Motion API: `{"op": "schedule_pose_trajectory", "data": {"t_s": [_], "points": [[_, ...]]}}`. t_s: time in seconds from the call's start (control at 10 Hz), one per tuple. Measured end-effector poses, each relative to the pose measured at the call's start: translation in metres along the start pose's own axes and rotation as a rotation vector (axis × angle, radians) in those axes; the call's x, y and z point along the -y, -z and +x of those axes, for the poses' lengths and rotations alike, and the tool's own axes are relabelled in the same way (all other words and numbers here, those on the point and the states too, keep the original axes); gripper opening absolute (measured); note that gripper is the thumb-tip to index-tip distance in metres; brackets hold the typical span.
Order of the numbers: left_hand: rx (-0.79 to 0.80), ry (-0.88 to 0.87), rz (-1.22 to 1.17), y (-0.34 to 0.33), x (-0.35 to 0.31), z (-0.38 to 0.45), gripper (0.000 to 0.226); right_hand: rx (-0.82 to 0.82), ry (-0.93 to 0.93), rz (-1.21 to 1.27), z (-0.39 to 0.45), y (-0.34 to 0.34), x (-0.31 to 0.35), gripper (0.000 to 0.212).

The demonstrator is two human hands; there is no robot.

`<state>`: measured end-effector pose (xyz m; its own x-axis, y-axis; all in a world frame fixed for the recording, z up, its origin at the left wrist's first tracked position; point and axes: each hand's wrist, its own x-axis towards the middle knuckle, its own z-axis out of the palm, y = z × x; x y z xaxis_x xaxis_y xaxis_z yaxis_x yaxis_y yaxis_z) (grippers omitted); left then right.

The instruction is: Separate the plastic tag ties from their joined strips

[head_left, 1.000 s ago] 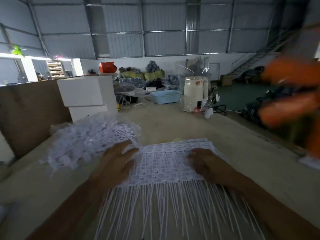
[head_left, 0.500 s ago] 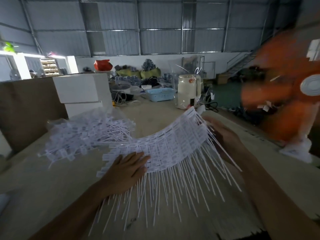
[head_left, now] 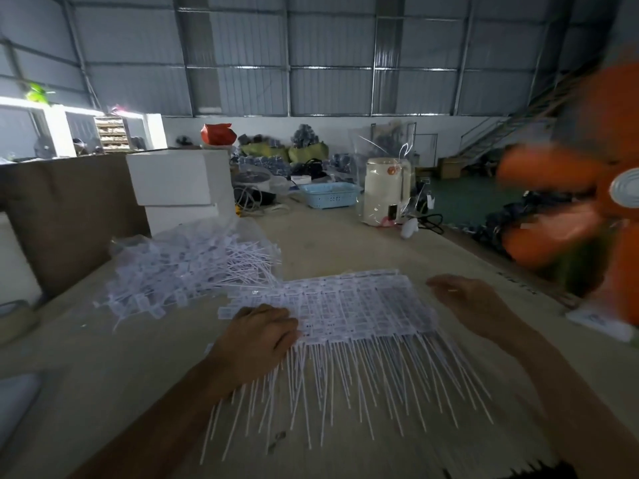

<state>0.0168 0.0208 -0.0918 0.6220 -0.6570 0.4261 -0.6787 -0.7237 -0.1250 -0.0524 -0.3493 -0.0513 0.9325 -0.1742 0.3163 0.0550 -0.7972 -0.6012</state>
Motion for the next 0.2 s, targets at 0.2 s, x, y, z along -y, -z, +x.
{"op": "schedule_pose_trajectory", "data": {"t_s": [0.2], "points": [[-0.237,0.059,-0.324,0.035,-0.010,-0.044,0.031,0.096,0.153,0.107,-0.061,0.012,-0.006,0.016]]}}
